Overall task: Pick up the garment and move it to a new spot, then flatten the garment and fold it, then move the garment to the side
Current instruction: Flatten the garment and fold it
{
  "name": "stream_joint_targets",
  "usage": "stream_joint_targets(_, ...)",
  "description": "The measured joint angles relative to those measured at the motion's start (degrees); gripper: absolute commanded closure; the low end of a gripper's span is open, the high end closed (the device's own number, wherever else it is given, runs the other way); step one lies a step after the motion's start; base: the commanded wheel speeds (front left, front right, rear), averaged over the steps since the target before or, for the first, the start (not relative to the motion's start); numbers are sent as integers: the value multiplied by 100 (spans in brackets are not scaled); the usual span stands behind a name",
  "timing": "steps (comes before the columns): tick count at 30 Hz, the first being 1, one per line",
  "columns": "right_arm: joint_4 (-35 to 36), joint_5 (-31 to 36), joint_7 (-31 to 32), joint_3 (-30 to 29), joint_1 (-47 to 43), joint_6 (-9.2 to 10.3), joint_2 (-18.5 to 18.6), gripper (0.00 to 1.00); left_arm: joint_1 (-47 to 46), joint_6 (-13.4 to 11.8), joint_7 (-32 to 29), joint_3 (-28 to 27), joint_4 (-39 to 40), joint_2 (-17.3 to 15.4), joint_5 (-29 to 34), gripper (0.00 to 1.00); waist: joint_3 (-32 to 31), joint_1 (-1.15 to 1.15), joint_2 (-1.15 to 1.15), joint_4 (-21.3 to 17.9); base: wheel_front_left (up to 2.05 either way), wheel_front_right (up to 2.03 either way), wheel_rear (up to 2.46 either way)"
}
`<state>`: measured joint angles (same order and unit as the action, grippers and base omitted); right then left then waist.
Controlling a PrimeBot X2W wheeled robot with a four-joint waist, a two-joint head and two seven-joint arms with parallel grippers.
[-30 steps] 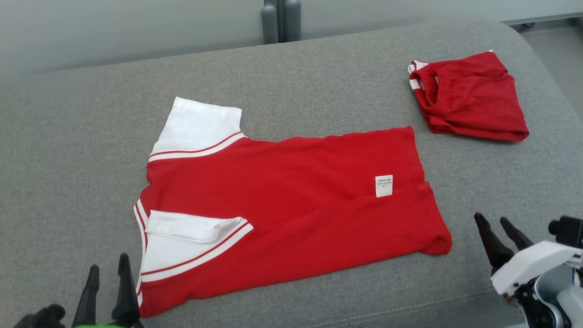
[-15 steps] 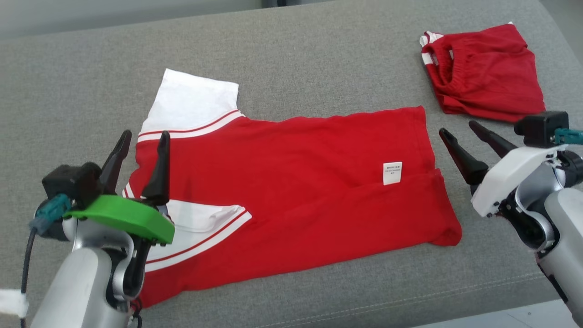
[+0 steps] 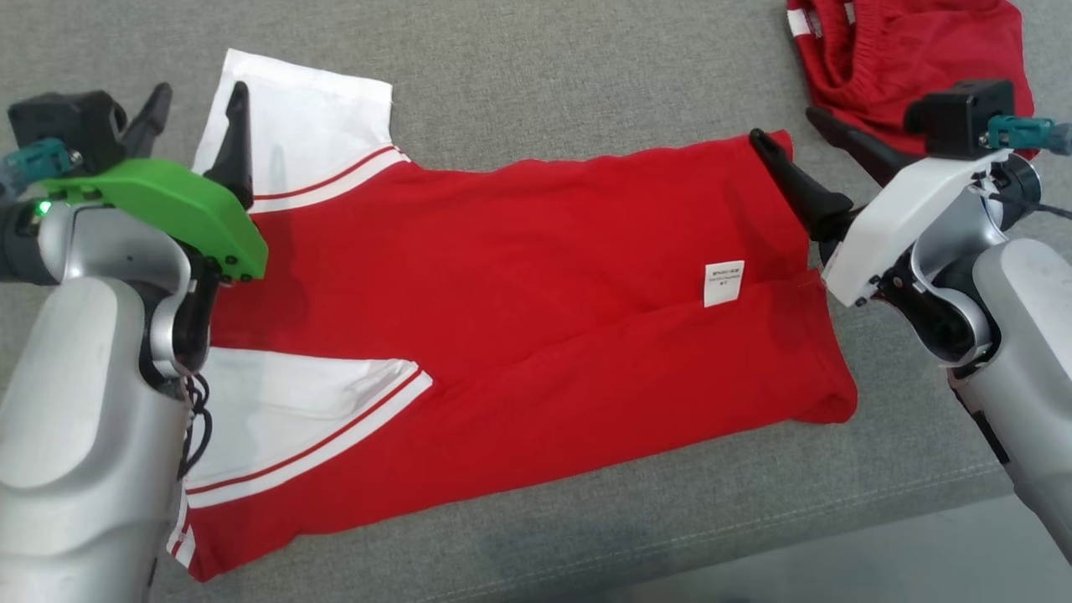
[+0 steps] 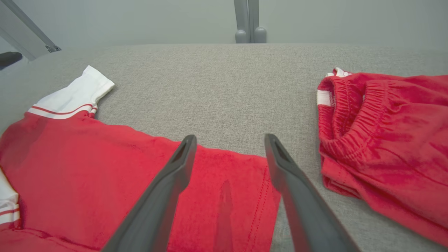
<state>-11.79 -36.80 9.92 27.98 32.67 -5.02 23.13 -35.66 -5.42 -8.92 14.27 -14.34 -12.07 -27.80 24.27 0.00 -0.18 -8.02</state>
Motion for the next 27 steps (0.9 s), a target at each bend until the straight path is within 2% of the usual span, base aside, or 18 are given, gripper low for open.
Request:
stream_joint_targets(13,-190,108,-67,81,469,-54,-207,0,-895,-15,-267,-80,-971,-134,242,0,629,0,0,-458,0,0,0)
stream_joint_targets(27,-458,108,-190,242,609,-120,-352,0,-1346,-64,-290,-98,-1774,-296,486,0,747,0,0,-607,0,0,0)
